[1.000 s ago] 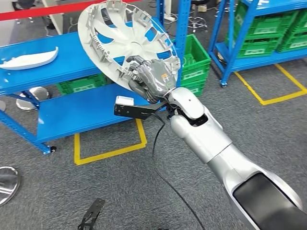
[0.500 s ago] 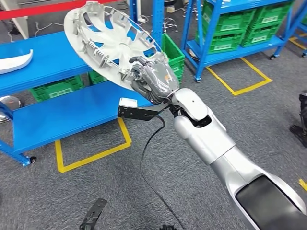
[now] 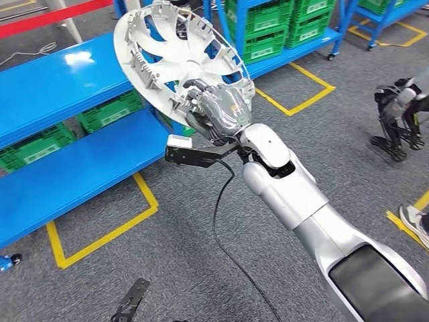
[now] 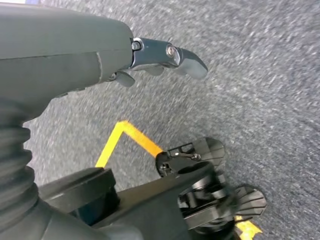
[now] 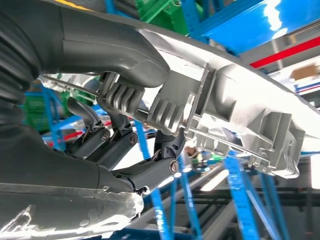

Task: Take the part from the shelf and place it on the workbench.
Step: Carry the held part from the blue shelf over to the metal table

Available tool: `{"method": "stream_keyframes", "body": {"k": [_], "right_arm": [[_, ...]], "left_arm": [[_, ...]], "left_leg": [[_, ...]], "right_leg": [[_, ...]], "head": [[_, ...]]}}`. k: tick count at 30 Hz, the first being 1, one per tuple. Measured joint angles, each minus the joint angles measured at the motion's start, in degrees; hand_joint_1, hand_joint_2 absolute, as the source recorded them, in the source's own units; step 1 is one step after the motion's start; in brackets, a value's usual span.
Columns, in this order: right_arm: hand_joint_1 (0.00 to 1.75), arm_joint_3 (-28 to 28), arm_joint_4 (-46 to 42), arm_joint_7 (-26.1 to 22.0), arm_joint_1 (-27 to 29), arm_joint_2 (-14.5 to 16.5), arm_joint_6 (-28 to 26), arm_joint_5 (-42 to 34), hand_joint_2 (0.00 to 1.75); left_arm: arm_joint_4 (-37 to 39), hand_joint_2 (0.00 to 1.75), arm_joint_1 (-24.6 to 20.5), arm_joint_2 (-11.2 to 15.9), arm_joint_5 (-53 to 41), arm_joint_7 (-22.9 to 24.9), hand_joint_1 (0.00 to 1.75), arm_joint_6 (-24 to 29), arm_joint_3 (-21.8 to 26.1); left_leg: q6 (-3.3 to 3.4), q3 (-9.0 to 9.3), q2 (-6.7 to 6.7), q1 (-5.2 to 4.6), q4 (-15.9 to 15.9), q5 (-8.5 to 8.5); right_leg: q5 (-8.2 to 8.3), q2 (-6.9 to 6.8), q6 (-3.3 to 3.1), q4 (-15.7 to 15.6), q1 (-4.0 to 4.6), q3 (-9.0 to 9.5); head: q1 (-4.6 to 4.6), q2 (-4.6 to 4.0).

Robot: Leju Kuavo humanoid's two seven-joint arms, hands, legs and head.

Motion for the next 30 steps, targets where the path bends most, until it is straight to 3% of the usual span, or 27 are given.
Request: {"method": "stream_keyframes", "body": {"k": [1,3,4,6,8,10,12,13,14,15,17,19,21,22,24,25,27,28,30], "right_arm": [[1.75,0.00,0.00,0.01,-0.04,0.00,0.01,0.01,1.75],[1.75,-0.01,-0.01,0.00,-0.22,0.01,0.00,0.02,1.75],[1.75,-0.02,-0.01,0.00,-0.30,0.01,-0.01,0.04,1.75],[1.75,-0.07,0.00,0.01,-0.37,-0.05,-0.03,0.04,1.75],[1.75,-0.11,0.02,0.10,-0.45,-0.12,-0.04,0.08,1.75],[1.75,-0.13,0.04,0.17,-0.53,-0.12,-0.05,0.15,1.75],[1.75,-0.13,0.15,0.13,-0.54,-0.12,-0.06,0.21,1.75],[1.75,-0.13,0.23,0.10,-0.55,-0.13,-0.06,0.22,1.75],[1.75,-0.13,0.30,0.09,-0.60,-0.13,-0.06,0.25,1.75],[1.75,-0.13,0.33,0.13,-0.70,-0.13,-0.06,0.29,1.75],[1.75,-0.14,0.36,0.26,-1.10,-0.11,-0.08,0.39,1.75],[1.75,-0.16,0.42,0.34,-1.46,-0.06,-0.15,0.48,1.75],[1.75,-0.20,0.54,0.36,-1.56,-0.08,-0.21,0.58,1.75],[1.75,-0.24,0.61,0.36,-1.60,-0.10,-0.21,0.63,1.75],[1.75,-0.31,0.80,0.40,-1.60,-0.09,-0.21,0.72,1.75],[1.75,-0.33,0.93,0.42,-1.49,-0.07,-0.21,0.75,1.75],[1.75,-0.33,1.26,0.44,-1.04,-0.04,-0.21,0.91,1.75],[1.75,-0.33,1.40,0.44,-0.85,-0.04,-0.21,0.99,1.75],[1.75,-0.33,1.57,0.47,-0.69,-0.04,-0.21,1.07,1.75]], "left_arm": [[0.01,1.75,-0.04,0.02,-0.02,0.00,0.00,0.02,0.00],[0.02,1.75,-0.10,-0.04,-0.04,0.00,0.00,0.02,0.00],[0.02,1.75,-0.10,-0.10,-0.05,0.00,0.00,0.02,0.00],[0.02,1.75,-0.14,-0.23,-0.06,0.00,0.00,0.03,-0.03],[0.01,1.75,-0.21,-0.34,-0.08,0.00,0.00,0.03,-0.09],[0.00,1.75,-0.13,-0.33,-0.09,0.00,0.00,0.03,-0.21],[0.00,1.75,0.00,-0.25,-0.11,0.00,0.00,0.03,-0.36],[0.00,1.75,-0.01,-0.24,-0.14,0.00,0.00,0.03,-0.44],[0.00,1.75,-0.06,-0.25,-0.17,0.00,0.00,0.03,-0.53],[0.00,1.75,-0.11,-0.28,-0.20,0.00,0.00,0.03,-0.63],[0.00,1.75,-0.17,-0.34,-0.23,0.00,0.00,0.02,-0.83],[0.00,1.75,-0.14,-0.34,-0.25,0.00,0.00,0.01,-0.92],[0.00,1.75,-0.18,-0.37,-0.25,0.00,0.00,0.00,-0.95],[0.00,1.75,-0.26,-0.39,-0.25,0.00,0.00,0.01,-0.97],[0.00,1.75,-0.34,-0.43,-0.25,0.00,0.00,0.02,-1.00],[0.00,1.75,-0.30,-0.41,-0.25,0.00,0.00,0.03,-1.00],[0.00,1.75,-0.04,-0.39,-0.25,0.00,0.00,0.03,-0.99],[0.00,1.75,0.08,-0.35,-0.25,0.00,0.00,0.03,-0.98],[0.00,1.75,0.18,-0.29,-0.31,0.00,0.00,0.03,-0.99]], "left_leg": [[-0.17,1.55,-1.43,0.36,-3.35,1.76],[-0.07,3.71,-3.97,0.98,-8.30,2.98],[0.21,3.98,-4.48,1.03,-9.06,2.71],[1.09,3.96,-3.39,0.99,-9.34,2.80],[1.87,3.98,-2.03,1.01,-9.49,3.07],[2.35,4.00,-0.59,0.78,-9.52,3.11],[2.55,4.01,0.93,0.57,-9.52,3.05],[2.59,4.04,1.63,0.51,-9.51,3.02],[2.60,4.09,2.29,0.45,-9.51,2.98],[2.57,4.18,2.90,0.38,-9.51,2.91],[2.30,4.33,3.96,0.06,-9.45,2.71],[1.82,4.42,5.02,-0.31,-9.50,2.60],[1.23,4.56,6.12,-0.39,-9.72,2.48],[0.97,4.56,5.83,-0.32,-9.56,2.10],[0.71,3.26,3.54,-0.20,-6.56,-0.23],[0.73,1.82,2.08,-0.20,-3.41,-1.94],[0.69,-1.60,0.79,-0.27,3.41,-4.48],[0.60,-2.51,0.63,-0.26,4.94,-4.35],[0.27,-1.57,0.29,-0.06,2.22,-1.14]], "right_leg": [[0.08,0.76,0.34,0.11,-0.03,-0.13],[0.41,2.18,1.19,0.32,-0.11,-0.83],[0.68,2.83,1.65,0.22,-0.15,-1.19],[1.25,3.45,2.47,-0.25,-0.33,-1.70],[0.17,0.78,3.04,1.43,-0.05,-2.73],[-3.27,-2.93,3.30,7.83,0.21,-5.50],[-6.01,-4.14,3.30,14.59,0.18,-8.31],[-6.02,-4.31,3.20,15.50,0.19,-8.51],[-5.08,-4.50,3.01,14.19,0.23,-7.57],[-3.51,-5.08,2.71,10.94,0.36,-5.62],[-1.30,-7.47,1.98,3.67,1.01,-1.48],[-0.88,-8.42,1.32,0.64,1.56,0.00],[-0.51,-6.93,0.66,0.33,1.51,-0.15],[-0.29,-6.24,0.33,0.07,1.38,-0.15],[0.14,-4.98,-0.30,-0.51,1.00,0.00],[0.25,-4.33,-0.47,-0.63,0.94,-0.03],[0.38,-2.83,-0.61,-0.69,0.88,-0.09],[0.42,-2.04,-0.58,-0.66,0.85,-0.11],[0.51,-0.46,-0.35,-0.56,0.61,-0.12]], "head": [[-0.01,0.00],[-0.08,0.00],[-0.14,0.00],[-0.14,0.00],[0.42,0.00],[1.00,0.00],[1.04,0.00],[1.06,0.00],[1.05,0.00],[1.06,0.00],[1.05,0.00],[0.97,0.00],[0.92,0.00],[0.87,0.00],[0.64,0.00],[0.52,0.00],[0.37,0.00],[0.38,0.00],[0.38,0.00]]}}
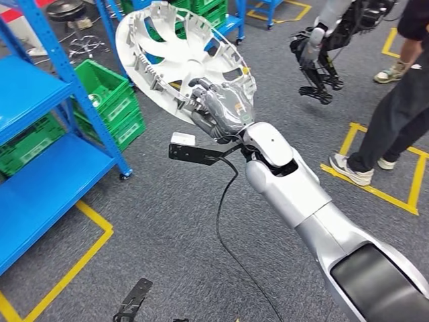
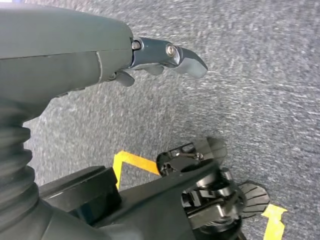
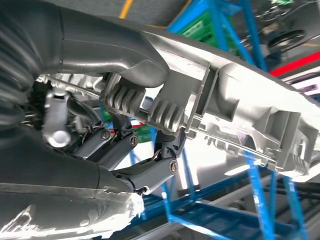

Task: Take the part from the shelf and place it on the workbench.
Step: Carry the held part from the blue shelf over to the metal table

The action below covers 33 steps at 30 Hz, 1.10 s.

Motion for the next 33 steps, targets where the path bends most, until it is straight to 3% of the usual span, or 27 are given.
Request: {"method": "stream_keyframes", "body": {"k": [2,4,6,7,9,11,13,14,15,17,19,22,24,26,28,29,30,31,33], "right_arm": [[1.75,0.00,0.03,0.04,-0.11,0.01,-0.02,0.03,1.75],[1.75,-0.01,0.02,0.05,-0.32,0.02,-0.12,0.05,1.75],[1.75,-0.04,0.06,0.06,-0.37,-0.06,-0.21,0.07,1.75],[1.75,-0.07,0.09,0.07,-0.36,-0.12,-0.22,0.07,1.75],[1.75,-0.10,0.15,0.09,-0.40,-0.19,-0.22,0.06,1.75],[1.75,-0.11,0.20,0.08,-0.34,-0.20,-0.22,0.06,1.75],[1.75,-0.11,0.25,-0.01,-0.19,-0.20,-0.22,0.07,1.75],[1.75,-0.11,0.28,-0.04,-0.15,-0.20,-0.22,0.07,1.75],[1.75,-0.11,0.29,-0.06,-0.14,-0.20,-0.22,0.07,1.75],[1.75,-0.11,0.30,0.02,-0.28,-0.19,-0.22,0.06,1.75],[1.75,-0.11,0.30,0.08,-0.43,-0.13,-0.27,0.06,1.75],[1.75,-0.13,0.32,0.08,-0.39,-0.15,-0.36,0.06,1.75],[1.75,-0.15,0.32,0.11,-0.33,-0.16,-0.38,0.05,1.75],[1.75,-0.14,0.34,0.12,0.04,-0.14,-0.40,0.06,1.75],[1.75,-0.13,0.35,0.09,0.62,-0.13,-0.43,0.09,1.75],[1.75,-0.13,0.36,0.09,0.82,-0.13,-0.44,0.10,1.75],[1.75,-0.13,0.36,0.08,0.92,-0.13,-0.44,0.10,1.75],[1.75,-0.13,0.36,0.08,0.95,-0.13,-0.44,0.09,1.75],[1.75,-0.14,0.34,0.08,0.88,-0.12,-0.44,0.08,1.75]], "left_arm": [[0.01,1.75,0.03,-0.06,-0.12,0.00,0.00,0.00,-0.01],[0.02,1.75,0.06,-0.15,-0.21,0.00,0.00,0.00,-0.01],[0.02,1.75,0.08,-0.26,-0.25,0.00,0.00,0.00,-0.01],[0.02,1.75,0.08,-0.32,-0.26,0.00,0.00,0.00,-0.01],[0.01,1.75,0.08,-0.48,-0.26,0.00,0.00,0.00,-0.02],[0.00,1.75,0.22,-0.50,-0.26,0.00,0.00,0.00,-0.03],[0.00,1.75,0.38,-0.46,-0.26,0.00,0.00,0.00,-0.03],[0.00,1.75,0.39,-0.47,-0.26,0.00,0.00,0.00,-0.03],[0.00,1.75,0.38,-0.49,-0.26,0.00,0.00,0.00,-0.03],[0.00,1.75,0.35,-0.55,-0.26,0.00,0.00,0.00,-0.03],[0.00,1.75,0.38,-0.56,-0.27,0.00,0.00,-0.02,-0.03],[0.00,1.75,0.35,-0.64,-0.28,0.00,0.00,-0.15,-0.03],[0.00,1.75,0.32,-0.72,-0.28,0.01,0.00,-0.17,-0.03],[0.00,1.75,0.46,-0.72,-0.29,0.13,0.00,-0.17,-0.03],[0.00,1.75,0.71,-0.65,-0.31,0.30,0.00,-0.17,-0.03],[0.00,1.75,0.78,-0.59,-0.31,0.34,0.00,-0.17,-0.03],[0.00,1.75,0.79,-0.52,-0.32,0.36,0.00,-0.17,-0.03],[0.00,1.75,0.75,-0.46,-0.33,0.37,0.00,-0.17,-0.03],[0.01,1.75,0.68,-0.47,-0.35,0.37,0.00,-0.17,-0.03]], "left_leg": [[-0.42,3.12,-2.23,0.65,-6.82,3.62],[-0.08,4.96,-4.30,1.04,-10.87,4.32],[0.98,5.11,-3.84,0.88,-11.42,4.01],[1.43,5.14,-3.20,0.85,-11.52,4.16],[2.27,5.24,-1.83,0.89,-11.69,4.38],[2.68,5.30,-0.46,0.68,-11.69,4.33],[2.79,5.35,1.01,0.56,-11.68,4.23],[2.80,5.42,1.71,0.53,-11.68,4.15],[2.76,5.54,2.38,0.50,-11.68,4.05],[2.46,5.85,3.51,0.27,-11.67,3.74],[1.97,6.07,4.49,-0.10,-11.69,3.50],[1.10,6.49,5.81,-0.21,-11.99,3.21],[0.80,5.75,4.01,-0.03,-10.11,1.56],[0.79,2.59,1.31,0.04,-3.84,-1.60],[0.60,-0.90,0.42,0.04,2.26,-3.23],[0.45,-1.55,0.34,0.08,2.88,-2.53],[0.26,-1.18,0.25,0.18,1.50,-0.91],[-0.02,0.07,-0.25,0.39,-1.47,1.22],[-0.49,3.12,-2.89,1.13,-8.02,4.06]], "right_leg": [[0.04,1.54,0.60,0.40,-0.27,-0.28],[0.26,2.84,1.45,0.73,-0.44,-0.98],[0.76,3.91,2.33,0.41,-0.70,-1.49],[0.79,3.46,2.70,0.38,-0.67,-1.72],[-0.86,0.44,3.24,3.20,-0.41,-3.24],[-4.32,-2.81,3.51,10.23,-0.29,-6.48],[-6.11,-3.71,3.56,15.68,-0.34,-8.92],[-5.58,-3.89,3.48,15.51,-0.35,-8.66],[-4.22,-4.21,3.30,13.11,-0.29,-7.22],[-1.44,-6.39,2.69,5.50,0.26,-2.68],[-0.61,-7.91,1.95,1.20,0.86,-0.27],[-0.40,-6.13,1.00,0.50,0.90,-0.38],[-0.03,-4.78,0.36,-0.09,0.58,-0.18],[0.18,-3.41,0.01,-0.36,0.35,-0.11],[0.22,-1.88,-0.06,-0.36,0.29,-0.14],[0.24,-1.07,-0.02,-0.34,0.21,-0.13],[0.28,-0.28,0.09,-0.30,0.05,-0.13],[0.30,0.50,0.30,-0.19,-0.19,-0.15],[0.22,2.01,1.06,0.42,-0.48,-0.59]], "head": [[-0.08,0.00],[-0.21,0.00],[-0.31,0.00],[-0.28,0.00],[0.26,0.00],[0.79,0.00],[0.81,0.00],[0.83,0.00],[0.81,0.00],[0.83,0.00],[0.75,0.00],[0.68,0.00],[0.55,0.00],[0.30,0.00],[0.16,0.00],[0.18,0.00],[0.18,0.00],[0.17,0.00],[0.05,0.00]]}}
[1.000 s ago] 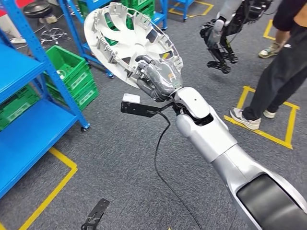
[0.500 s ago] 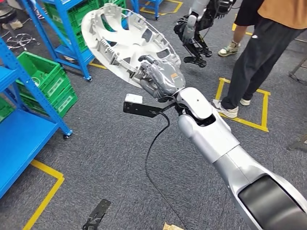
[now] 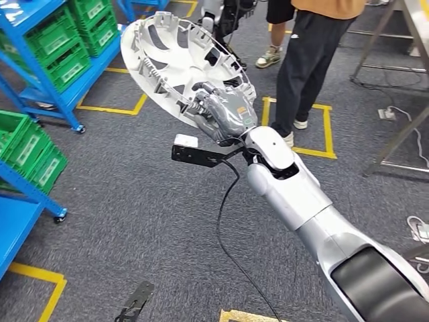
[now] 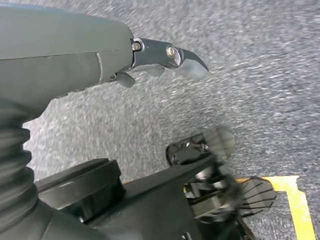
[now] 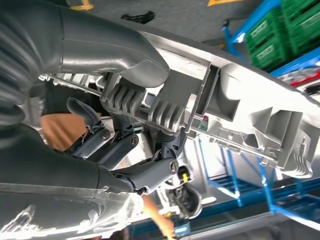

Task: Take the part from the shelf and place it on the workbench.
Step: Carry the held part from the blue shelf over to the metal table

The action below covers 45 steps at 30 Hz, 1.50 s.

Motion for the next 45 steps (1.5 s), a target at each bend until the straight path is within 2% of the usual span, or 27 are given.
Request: {"method": "stream_keyframes", "body": {"k": [2,4,6,8,10,11,12,13,15,17,19,21,23,25,26,28,30,32,34,35,37,38,39,41,42,43,45], "right_arm": [[1.75,-0.02,-0.03,-0.01,-0.10,0.01,-0.07,0.02,1.75],[1.75,-0.12,-0.04,-0.01,-0.12,-0.07,-0.15,0.02,1.75],[1.75,-0.31,-0.03,0.01,-0.14,-0.15,-0.16,0.02,1.75],[1.75,-0.39,-0.03,-0.02,-0.14,-0.15,-0.17,0.02,1.75],[1.75,-0.39,-0.03,-0.10,-0.10,-0.14,-0.17,0.03,1.75],[1.75,-0.39,-0.02,-0.13,-0.10,-0.14,-0.16,0.04,1.75],[1.75,-0.40,-0.02,-0.15,-0.11,-0.14,-0.16,0.05,1.75],[1.75,-0.40,-0.01,-0.14,-0.13,-0.14,-0.15,0.07,1.75],[1.75,-0.43,-0.01,-0.09,-0.28,-0.11,-0.16,0.08,1.75],[1.75,-0.45,0.03,-0.08,-0.45,0.00,-0.23,0.10,1.75],[1.75,-0.49,0.16,-0.15,-0.51,0.08,-0.35,0.13,1.75],[1.75,-0.54,0.31,-0.22,-0.59,0.15,-0.44,0.14,1.75],[1.75,-0.55,0.44,-0.27,-0.58,0.33,-0.45,0.17,1.75],[1.75,-0.54,0.63,-0.34,-0.44,0.49,-0.46,0.25,1.75],[1.75,-0.54,0.75,-0.38,-0.39,0.51,-0.46,0.29,1.75],[1.75,-0.54,0.92,-0.42,-0.40,0.53,-0.49,0.31,1.75],[1.75,-0.54,0.95,-0.45,-0.50,0.61,-0.53,0.30,1.75],[1.75,-0.55,0.96,-0.53,-0.73,0.72,-0.67,0.28,1.75],[1.75,-0.63,1.02,-0.58,-0.90,0.72,-0.83,0.27,1.75],[1.75,-0.71,1.05,-0.58,-0.95,0.69,-0.86,0.26,1.75],[1.75,-0.84,1.10,-0.58,-1.20,0.65,-0.86,0.24,1.75],[1.75,-0.86,1.11,-0.60,-1.29,0.66,-0.86,0.24,1.75],[1.75,-0.86,1.13,-0.62,-1.34,0.67,-0.86,0.24,1.75],[1.75,-0.86,1.19,-0.74,-1.28,0.67,-0.87,0.26,1.75],[1.75,-0.86,1.22,-0.79,-1.27,0.66,-0.87,0.27,1.75],[1.75,-0.86,1.25,-0.82,-1.26,0.64,-0.87,0.27,1.75],[1.75,-0.86,1.26,-0.73,-1.33,0.65,-0.87,0.28,1.75]], "left_arm": [[0.01,1.75,0.00,-0.05,-0.01,0.00,0.00,0.00,0.00],[0.01,1.75,-0.04,-0.07,-0.02,0.00,0.00,0.00,0.00],[0.00,1.75,-0.15,-0.08,-0.04,0.00,0.00,0.00,-0.01],[-0.01,1.75,-0.13,-0.04,-0.09,0.00,0.00,0.00,-0.01],[-0.01,1.75,-0.01,0.05,-0.17,0.00,0.00,0.00,-0.02],[-0.01,1.75,0.00,0.10,-0.24,0.00,0.00,0.00,-0.02],[-0.01,1.75,-0.02,0.11,-0.32,0.00,0.00,0.00,-0.02],[-0.01,1.75,-0.05,0.08,-0.39,0.00,0.00,0.00,-0.02],[-0.01,1.75,-0.09,0.03,-0.44,0.00,0.00,-0.01,-0.02],[-0.01,1.75,-0.08,0.01,-0.44,0.06,0.00,0.00,-0.02],[-0.01,1.75,-0.10,-0.09,-0.45,0.18,0.00,-0.01,-0.02],[-0.01,1.75,-0.18,-0.19,-0.45,0.24,0.00,-0.01,-0.03],[-0.01,1.75,-0.16,-0.17,-0.44,0.27,0.00,0.00,-0.03],[-0.01,1.75,-0.01,-0.11,-0.43,0.31,0.00,-0.01,-0.02],[-0.01,1.75,0.04,-0.06,-0.42,0.33,0.00,-0.01,-0.02],[-0.01,1.75,-0.01,0.04,-0.40,0.33,0.00,0.00,-0.02],[-0.01,1.75,-0.08,0.10,-0.38,0.33,0.00,0.00,-0.02],[-0.01,1.75,-0.11,0.09,-0.36,0.33,0.00,0.00,-0.02],[-0.01,1.75,-0.13,0.03,-0.34,0.33,0.00,0.01,-0.02],[-0.01,1.75,-0.17,0.01,-0.34,0.33,0.00,0.03,-0.02],[-0.01,1.75,-0.28,-0.04,-0.33,0.33,0.00,0.10,-0.02],[-0.01,1.75,-0.28,-0.01,-0.32,0.33,0.00,0.14,-0.02],[-0.01,1.75,-0.23,0.03,-0.30,0.33,0.00,0.15,-0.02],[-0.01,1.75,-0.13,0.18,-0.27,0.33,0.00,0.15,-0.01],[-0.01,1.75,-0.12,0.22,-0.26,0.33,0.00,0.14,0.00],[-0.01,1.75,-0.13,0.23,-0.26,0.33,0.00,0.11,-0.01],[-0.01,1.75,-0.16,0.21,-0.26,0.33,0.00,0.05,-0.02]], "left_leg": [[0.38,1.37,-1.71,0.29,-2.88,0.22],[1.41,1.45,-0.64,0.13,-3.04,0.18],[2.30,1.56,0.66,0.09,-3.14,0.38],[2.86,1.62,1.97,-0.15,-3.18,0.38],[3.08,1.65,3.44,-0.38,-3.16,0.27],[3.12,1.71,4.15,-0.44,-3.15,0.20],[3.12,1.82,4.83,-0.48,-3.14,0.10],[3.04,2.00,5.46,-0.52,-3.14,-0.05],[2.66,2.36,6.54,-0.72,-3.10,-0.43],[2.07,2.58,7.60,-0.98,-3.21,-0.62],[1.43,2.84,8.63,-0.96,-3.55,-0.70],[1.02,2.60,7.41,-0.72,-2.69,-1.70],[0.89,-0.02,4.75,-0.65,2.50,-4.49],[0.74,-4.00,3.57,-0.74,9.45,-6.88],[0.68,-5.26,3.40,-0.77,11.21,-6.82],[0.66,-4.72,3.15,-0.76,8.75,-3.84],[0.59,-1.59,1.03,-0.40,1.93,-0.11],[0.87,0.57,-1.03,-0.11,-2.46,0.99],[1.67,0.94,-0.60,-0.23,-3.18,0.74],[2.08,1.03,0.03,-0.28,-3.31,0.82],[2.90,1.26,1.31,-0.34,-3.51,0.93],[3.20,1.35,1.97,-0.50,-3.54,0.87],[3.43,1.41,2.65,-0.65,-3.54,0.79],[3.63,1.52,4.11,-0.86,-3.53,0.64],[3.64,1.60,4.79,-0.93,-3.53,0.56],[3.61,1.74,5.45,-0.99,-3.52,0.44],[3.33,2.12,6.59,-1.20,-3.52,0.08]], "right_leg": [[0.13,1.31,0.89,0.32,-0.15,-0.66],[0.52,2.25,1.61,-0.04,-0.45,-1.09],[-0.44,-0.06,2.07,1.60,-0.28,-2.15],[-3.60,-4.04,2.25,7.86,0.02,-5.10],[-6.24,-5.61,2.25,14.60,-0.02,-8.24],[-6.30,-5.82,2.17,15.66,-0.02,-8.62],[-5.41,-6.02,2.03,14.56,0.01,-7.84],[-3.86,-6.56,1.80,11.51,0.11,-5.98],[-1.59,-8.97,1.26,4.23,0.70,-1.72],[-1.17,-10.05,0.70,0.95,1.37,0.02],[-0.92,-8.60,0.05,0.58,1.48,-0.02],[-0.62,-7.17,-0.58,0.06,1.18,0.14],[-0.46,-5.79,-1.01,-0.27,0.89,0.29],[-0.44,-4.28,-1.21,-0.29,0.82,0.28],[-0.44,-3.47,-1.23,-0.29,0.81,0.29],[-0.39,-1.89,-1.10,-0.26,0.66,0.34],[-0.36,-0.32,-0.61,0.02,0.52,0.19],[-0.24,1.12,0.12,0.29,0.39,-0.34],[0.08,2.30,0.90,0.07,0.13,-0.75],[0.09,1.78,1.22,0.10,0.15,-0.93],[-1.38,-1.63,1.72,2.66,0.40,-2.32],[-2.96,-3.76,1.86,5.73,0.51,-3.79],[-4.74,-5.08,1.99,9.54,0.49,-5.58],[-6.75,-5.74,2.10,15.37,0.36,-8.32],[-6.36,-5.84,2.08,15.55,0.34,-8.30],[-5.11,-6.05,1.99,13.56,0.36,-7.11],[-2.29,-8.07,1.62,6.15,0.75,-2.67]], "head": [[-0.21,0.00],[-0.30,0.00],[0.06,0.00],[0.53,0.00],[0.63,0.00],[0.65,0.00],[0.64,0.00],[0.64,0.00],[0.64,0.00],[0.57,0.00],[0.51,0.00],[0.49,0.00],[0.29,0.00],[0.12,0.00],[0.11,0.00],[0.11,0.00],[0.09,0.00],[0.08,0.00],[-0.01,0.00],[-0.03,0.00],[0.46,0.00],[0.75,0.00],[0.98,0.00],[1.01,0.00],[1.01,0.00],[0.99,0.00],[1.01,0.00]]}}
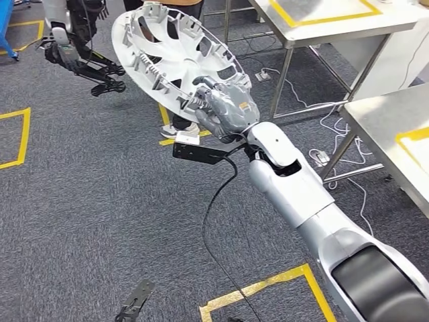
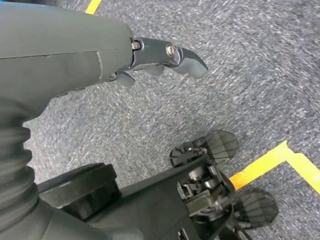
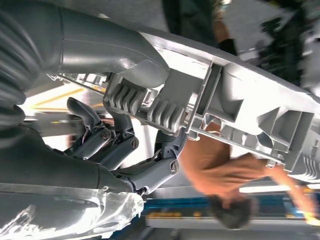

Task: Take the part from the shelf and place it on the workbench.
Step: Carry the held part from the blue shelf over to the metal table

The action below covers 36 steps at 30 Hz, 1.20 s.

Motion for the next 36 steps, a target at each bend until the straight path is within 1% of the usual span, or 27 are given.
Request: {"method": "stream_keyframes", "body": {"k": [2,3,5,6,8,10,11,12,13,14,15,16,18,20,21,22,24,25,26,27,28,29,31,32,33,35,36], "right_arm": [[1.75,0.00,-0.01,0.12,-0.11,0.03,0.00,0.05,1.75],[1.75,0.00,-0.01,0.16,-0.14,0.05,0.00,0.09,1.75],[1.75,0.00,-0.01,0.20,-0.19,0.08,0.00,0.21,1.75],[1.75,0.00,-0.01,0.24,-0.25,0.09,0.00,0.27,1.75],[1.75,0.00,-0.02,0.31,-0.38,0.22,0.01,0.36,1.75],[1.75,0.01,-0.01,0.34,-0.27,0.44,0.02,0.45,1.75],[1.75,0.02,-0.01,0.34,-0.12,0.54,0.02,0.51,1.75],[1.75,0.02,-0.01,0.34,0.00,0.57,0.02,0.56,1.75],[1.75,0.02,0.00,0.34,0.07,0.58,0.02,0.58,1.75],[1.75,0.02,0.00,0.35,0.08,0.59,0.02,0.62,1.75],[1.75,0.02,0.00,0.40,0.05,0.62,0.02,0.65,1.75],[1.75,0.03,0.00,0.46,-0.02,0.70,0.02,0.70,1.75],[1.75,0.04,0.00,0.61,-0.10,0.93,-0.02,0.81,1.75],[1.75,0.04,0.00,0.74,-0.07,1.01,-0.08,0.90,1.75],[1.75,0.03,0.00,0.81,-0.05,0.97,-0.10,0.93,1.75],[1.75,0.03,0.00,0.89,-0.04,0.94,-0.11,0.97,1.75],[1.75,0.04,0.00,0.96,0.03,1.00,-0.11,1.04,1.75],[1.75,0.06,0.00,0.97,0.11,1.04,-0.11,1.07,1.75],[1.75,0.08,0.00,0.95,0.22,1.08,-0.11,1.11,1.75],[1.75,0.08,0.00,0.95,0.32,1.09,-0.11,1.16,1.75],[1.75,0.09,0.00,0.95,0.38,1.09,-0.11,1.24,1.75],[1.75,0.09,0.00,0.97,0.40,1.09,-0.11,1.32,1.75],[1.75,0.09,0.00,1.15,0.32,1.13,-0.10,1.48,1.75],[1.75,0.10,0.00,1.23,0.25,1.21,-0.10,1.54,1.75],[1.75,0.10,0.00,1.29,0.18,1.29,-0.10,1.58,1.75],[1.75,0.10,-0.01,1.30,0.10,1.42,-0.10,1.63,1.75],[1.75,0.10,-0.01,1.30,0.07,1.45,-0.11,1.64,1.75]], "left_arm": [[0.00,1.75,0.02,0.02,0.00,0.00,0.00,-0.04,0.00],[0.00,1.75,0.06,0.04,0.00,0.00,0.00,-0.04,0.01],[0.00,1.75,0.06,-0.02,0.01,0.00,0.00,-0.05,0.01],[0.00,1.75,0.00,-0.07,0.03,0.00,0.00,-0.05,0.01],[0.00,1.75,-0.11,-0.14,0.11,0.00,0.00,-0.05,0.01],[0.00,1.75,-0.02,-0.14,0.17,0.00,0.00,-0.05,0.02],[0.00,1.75,0.08,-0.13,0.18,0.00,0.00,-0.04,0.02],[0.00,1.75,0.16,-0.12,0.19,0.00,0.00,-0.04,0.02],[0.00,1.75,0.20,-0.07,0.19,0.00,0.00,-0.02,0.02],[0.00,1.75,0.18,-0.01,0.20,0.00,0.00,0.02,0.02],[0.00,1.75,0.14,0.04,0.20,0.00,0.00,0.04,0.02],[0.00,1.75,0.11,0.08,0.20,0.00,0.00,0.06,0.02],[0.00,1.75,0.11,0.04,0.20,0.01,0.00,0.01,0.02],[0.00,1.75,0.10,0.01,0.20,0.01,0.00,-0.04,0.02],[0.00,1.75,0.05,0.02,0.20,0.01,0.00,-0.05,0.02],[0.00,1.75,0.01,0.02,0.20,0.01,0.00,-0.05,0.02],[0.00,1.75,0.06,0.11,0.19,0.00,0.00,-0.05,0.02],[0.00,1.75,0.14,0.17,0.18,0.00,0.00,-0.05,0.02],[0.00,1.75,0.21,0.25,0.17,0.00,0.00,-0.06,0.03],[0.00,1.75,0.23,0.30,0.16,0.00,0.00,-0.07,0.03],[0.00,1.75,0.22,0.33,0.13,0.00,0.00,-0.07,0.03],[0.00,1.75,0.19,0.33,0.10,0.00,0.00,-0.07,0.03],[0.00,1.75,0.14,0.33,-0.02,0.00,0.00,-0.07,0.02],[0.00,1.75,0.15,0.35,-0.07,0.01,0.00,-0.07,0.02],[0.00,1.75,0.15,0.40,-0.12,0.03,0.00,-0.07,0.03],[0.00,1.75,0.09,0.43,-0.16,0.07,0.00,-0.07,0.02],[0.00,1.75,-0.01,0.42,-0.17,0.09,0.00,-0.07,0.02]], "left_leg": [[-0.48,0.28,0.95,-0.37,0.06,-0.35],[-0.72,0.37,1.47,-0.51,0.03,-0.45],[-1.34,0.59,2.43,-0.42,-0.12,-0.70],[-1.64,0.55,2.03,-0.24,0.19,-1.13],[-2.09,-1.08,-0.35,0.02,3.69,-3.30],[-2.24,-4.97,-2.46,0.08,10.82,-6.15],[-2.30,-6.81,-2.87,0.08,13.68,-6.72],[-2.36,-7.88,-3.05,0.10,14.86,-6.25],[-2.41,-7.95,-3.18,0.15,13.99,-4.80],[-2.52,-7.01,-3.59,0.29,11.34,-2.69],[-2.75,-5.55,-4.86,0.63,7.90,-0.67],[-2.79,-4.08,-6.25,0.98,4.60,0.59],[-2.44,-2.48,-8.17,1.32,1.15,1.23],[-1.45,-2.28,-7.20,1.10,0.88,1.12],[-1.00,-2.17,-6.61,1.04,0.83,1.15],[-0.57,-2.05,-5.97,0.98,0.78,1.19],[0.02,-1.82,-4.76,0.70,0.72,1.10],[0.21,-1.75,-4.07,0.52,0.73,1.02],[0.31,-1.68,-3.34,0.38,0.74,0.95],[0.39,-1.61,-2.61,0.27,0.75,0.86],[0.41,-1.49,-1.92,0.18,0.75,0.74],[0.37,-1.29,-1.26,0.11,0.75,0.59],[0.04,-0.84,-0.18,-0.18,0.79,0.18],[-0.19,-0.65,0.34,-0.36,0.78,0.01],[-0.45,-0.49,0.87,-0.53,0.72,-0.09],[-0.98,-0.18,2.07,-0.62,0.47,-0.22],[-1.30,-0.02,2.00,-0.54,0.53,-0.49]], "right_leg": [[1.01,-1.72,-0.69,-4.80,0.53,2.78],[0.84,-1.75,-1.02,-5.35,0.78,2.98],[1.10,-0.10,-1.71,-5.59,0.76,2.80],[1.21,0.65,-1.98,-5.72,0.65,2.81],[1.39,1.97,-2.47,-5.96,0.26,2.95],[1.40,3.36,-2.74,-5.97,0.09,2.96],[1.40,4.16,-2.80,-5.97,0.05,2.97],[1.39,4.98,-2.80,-5.96,0.01,2.99],[1.40,5.81,-2.75,-5.95,-0.07,3.02],[1.40,6.62,-2.61,-5.90,-0.22,3.04],[1.37,7.41,-2.32,-5.79,-0.35,2.95],[1.31,8.19,-1.97,-5.50,-0.43,2.72],[1.36,9.55,-1.21,-5.26,-0.60,2.18],[1.58,10.49,-0.66,-5.51,-0.86,1.80],[1.37,9.82,-0.48,-5.27,-0.82,1.57],[0.63,8.39,-0.33,-4.10,-0.71,0.97],[-2.42,4.52,-0.18,1.57,-0.40,-1.59],[-4.16,3.33,-0.15,5.36,-0.37,-3.36],[-5.29,2.74,-0.16,8.40,-0.38,-4.81],[-5.54,2.45,-0.25,9.84,-0.37,-5.45],[-4.79,2.25,-0.39,9.15,-0.35,-4.96],[-3.30,1.90,-0.59,6.42,-0.28,-3.34],[-0.66,-0.36,-1.05,-0.92,0.21,0.97],[-0.06,-1.21,-1.27,-3.36,0.49,2.40],[0.07,-1.64,-1.47,-4.57,0.73,3.03],[0.23,-0.30,-1.91,-4.91,0.78,3.04],[0.37,0.45,-2.17,-5.11,0.64,3.13]], "head": [[-0.08,0.00],[-0.13,0.00],[-0.20,0.00],[-0.22,0.00],[-0.36,0.00],[-0.50,0.00],[-0.54,0.00],[-0.52,0.00],[-0.51,0.00],[-0.51,0.00],[-0.53,0.00],[-0.56,0.00],[-0.63,0.00],[-0.70,0.00],[-0.63,0.00],[-0.44,0.00],[-0.16,0.00],[-0.13,0.00],[-0.13,0.00],[-0.13,0.00],[-0.13,0.00],[-0.13,0.00],[-0.14,0.00],[-0.17,0.00],[-0.21,0.00],[-0.27,0.00],[-0.27,0.00]]}}
